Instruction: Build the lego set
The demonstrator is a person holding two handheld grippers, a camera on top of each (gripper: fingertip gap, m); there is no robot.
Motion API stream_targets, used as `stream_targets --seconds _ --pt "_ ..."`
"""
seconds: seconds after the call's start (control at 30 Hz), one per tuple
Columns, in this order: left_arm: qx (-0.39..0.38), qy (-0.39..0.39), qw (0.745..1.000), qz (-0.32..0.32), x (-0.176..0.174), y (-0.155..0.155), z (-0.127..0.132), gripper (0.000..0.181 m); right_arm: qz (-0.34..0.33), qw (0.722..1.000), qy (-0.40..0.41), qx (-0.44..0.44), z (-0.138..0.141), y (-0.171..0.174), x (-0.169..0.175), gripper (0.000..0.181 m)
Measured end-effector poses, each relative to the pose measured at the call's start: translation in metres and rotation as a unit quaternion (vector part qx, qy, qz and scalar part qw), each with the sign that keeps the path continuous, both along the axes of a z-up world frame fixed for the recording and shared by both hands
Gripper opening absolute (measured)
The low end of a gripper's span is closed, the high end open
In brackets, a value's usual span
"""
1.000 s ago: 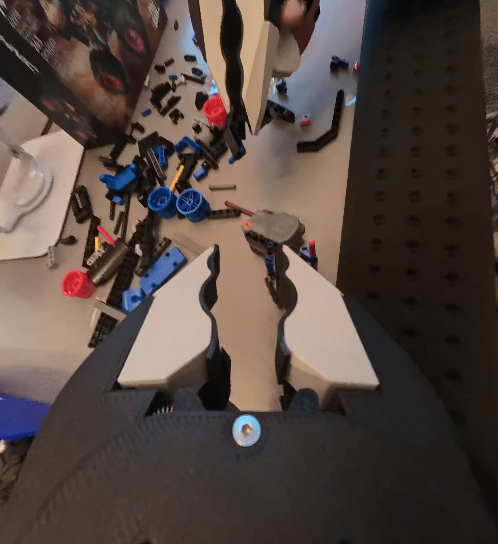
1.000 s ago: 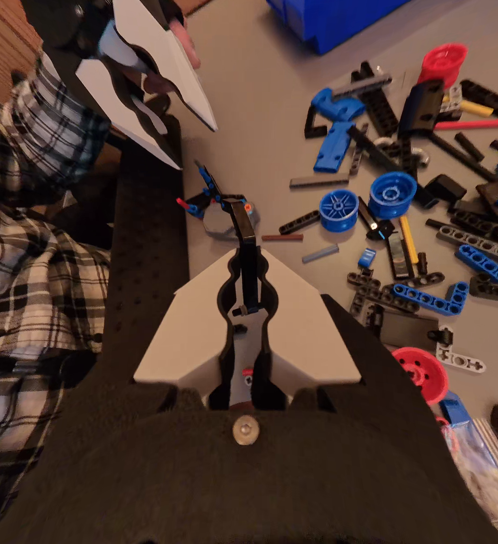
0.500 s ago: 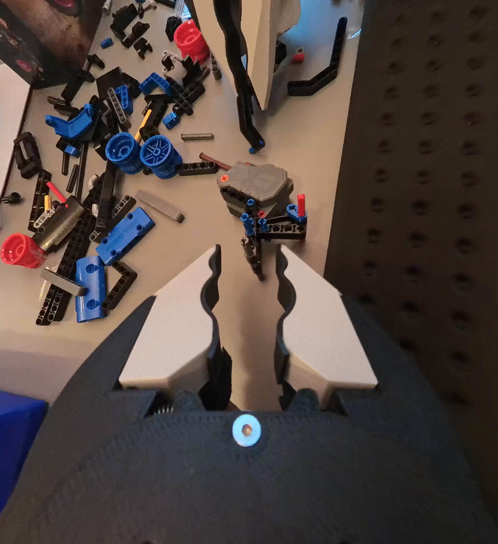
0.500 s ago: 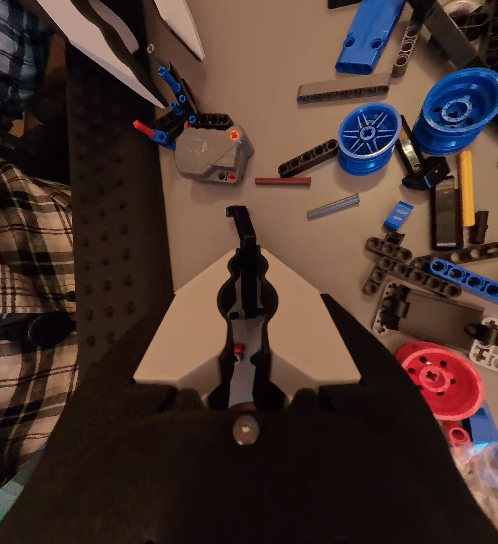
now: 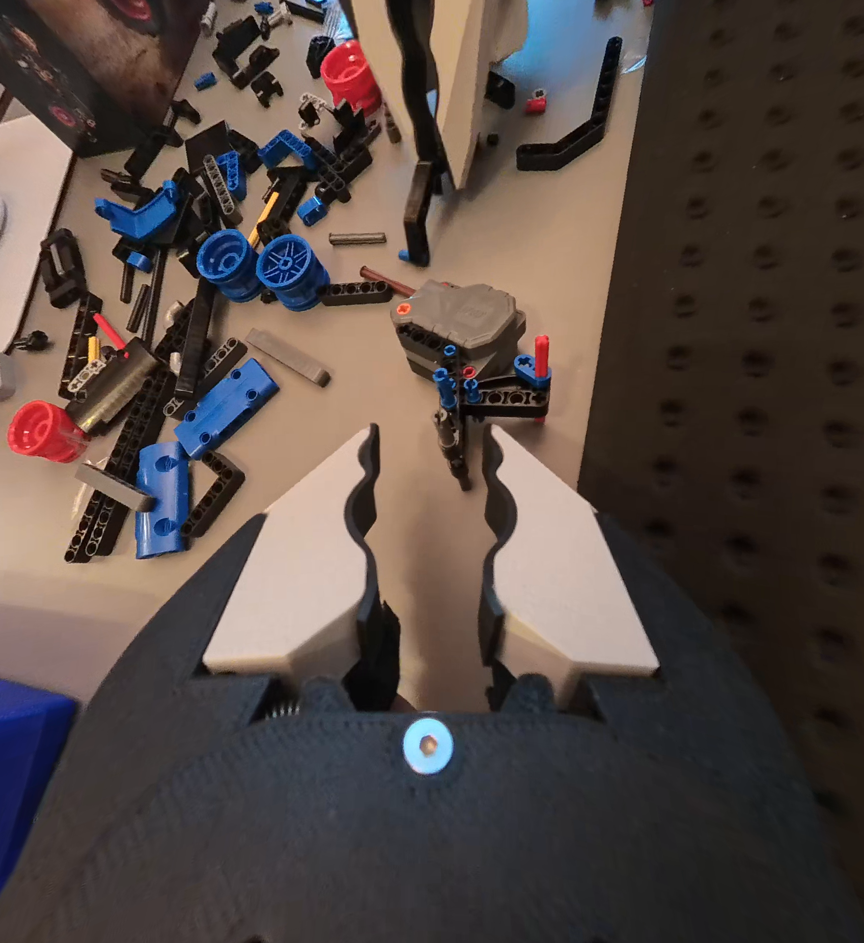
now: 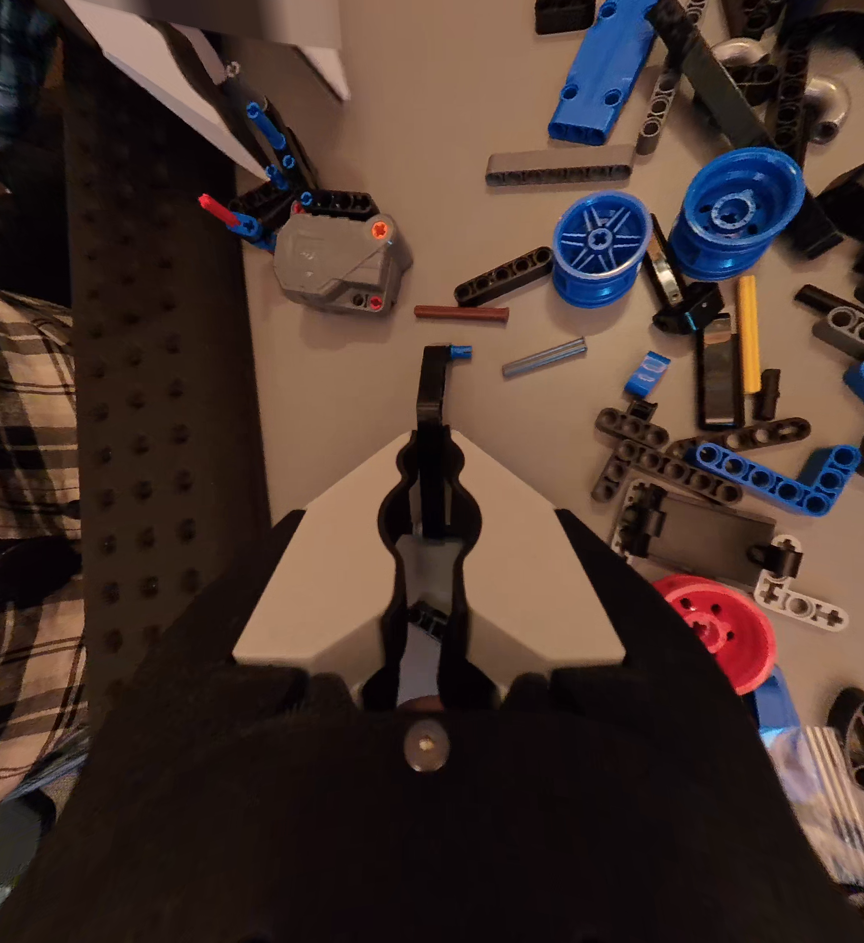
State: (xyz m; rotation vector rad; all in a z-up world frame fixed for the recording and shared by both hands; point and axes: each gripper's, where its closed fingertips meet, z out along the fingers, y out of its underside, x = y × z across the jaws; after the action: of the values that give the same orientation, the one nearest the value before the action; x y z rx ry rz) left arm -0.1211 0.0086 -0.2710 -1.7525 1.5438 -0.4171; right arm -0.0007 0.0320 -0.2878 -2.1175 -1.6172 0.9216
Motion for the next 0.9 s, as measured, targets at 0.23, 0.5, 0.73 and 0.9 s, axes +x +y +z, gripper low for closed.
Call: stream_targets --seconds 0.23,0.5,0.73,0.9 --pt "0.028 -0.072 0.997 0.019 0.007 0.01 0.037 0.039 0.018 0.998 0.042 0.037 0.025 -0.004 0.001 0.006" --pt "0.046 -0.122 0.991 -0.015 0.054 0.026 0.072 0.037 0.045 0.991 0.081 0.092 0.063 -0.007 -0.001 0.006" --pt "0.071 -0.108 0.991 -0.041 0.083 0.037 0.076 0.034 0.051 0.984 0.085 0.149 0.081 0.0 0.003 0.006" --pt "0.092 -0.13 0.987 -0.023 0.085 0.047 0.078 0.031 0.038 0.974 0.115 0.192 0.092 0.011 0.006 0.006"
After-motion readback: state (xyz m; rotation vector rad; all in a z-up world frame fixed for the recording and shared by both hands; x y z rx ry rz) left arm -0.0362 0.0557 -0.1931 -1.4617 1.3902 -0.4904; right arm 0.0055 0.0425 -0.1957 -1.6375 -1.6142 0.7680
